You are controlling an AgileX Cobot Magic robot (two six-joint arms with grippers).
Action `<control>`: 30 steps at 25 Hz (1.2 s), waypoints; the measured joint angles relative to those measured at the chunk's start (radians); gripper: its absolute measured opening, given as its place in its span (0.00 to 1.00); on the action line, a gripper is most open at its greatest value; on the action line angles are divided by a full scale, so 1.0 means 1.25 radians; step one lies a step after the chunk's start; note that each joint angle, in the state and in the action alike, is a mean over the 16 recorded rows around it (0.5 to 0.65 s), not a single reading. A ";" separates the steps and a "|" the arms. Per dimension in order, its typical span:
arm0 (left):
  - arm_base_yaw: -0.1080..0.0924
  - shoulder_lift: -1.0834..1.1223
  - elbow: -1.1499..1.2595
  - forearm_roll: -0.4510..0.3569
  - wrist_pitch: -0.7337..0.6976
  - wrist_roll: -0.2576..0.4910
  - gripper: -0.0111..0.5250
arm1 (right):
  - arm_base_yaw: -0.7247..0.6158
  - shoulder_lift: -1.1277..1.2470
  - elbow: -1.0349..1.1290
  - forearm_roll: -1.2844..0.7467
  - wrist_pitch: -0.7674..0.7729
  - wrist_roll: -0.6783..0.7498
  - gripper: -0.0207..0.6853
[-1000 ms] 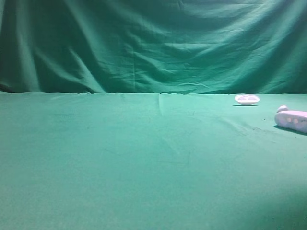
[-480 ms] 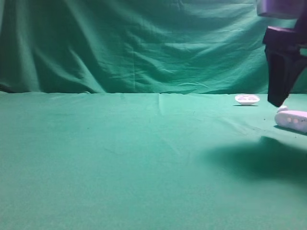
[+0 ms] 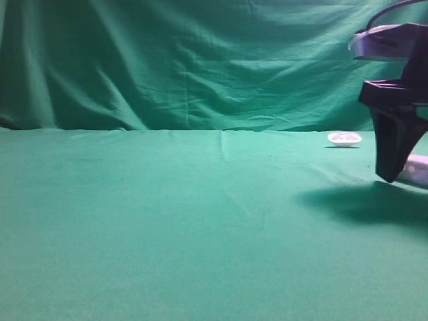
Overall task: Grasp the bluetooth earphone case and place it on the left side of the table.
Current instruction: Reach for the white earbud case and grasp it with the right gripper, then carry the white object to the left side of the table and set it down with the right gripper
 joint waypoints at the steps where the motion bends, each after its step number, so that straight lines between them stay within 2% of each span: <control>1: 0.000 0.000 0.000 0.000 0.000 0.000 0.02 | 0.009 0.003 -0.026 0.002 0.013 0.002 0.50; 6: 0.000 0.000 0.000 0.000 0.000 0.000 0.02 | 0.078 0.044 -0.197 0.014 0.093 0.010 0.50; 13: 0.000 0.000 0.000 0.000 0.000 0.000 0.02 | 0.232 0.189 -0.494 0.031 0.197 0.015 0.50; 23: 0.000 0.000 0.000 0.000 0.000 0.000 0.02 | 0.405 0.435 -0.769 0.034 0.238 0.016 0.50; 26: 0.000 0.000 0.000 0.000 0.000 0.000 0.02 | 0.428 0.476 -0.805 0.035 0.229 0.016 0.53; 30: 0.000 0.000 0.000 0.000 0.000 0.000 0.02 | 0.444 0.504 -0.830 0.036 0.223 0.018 0.62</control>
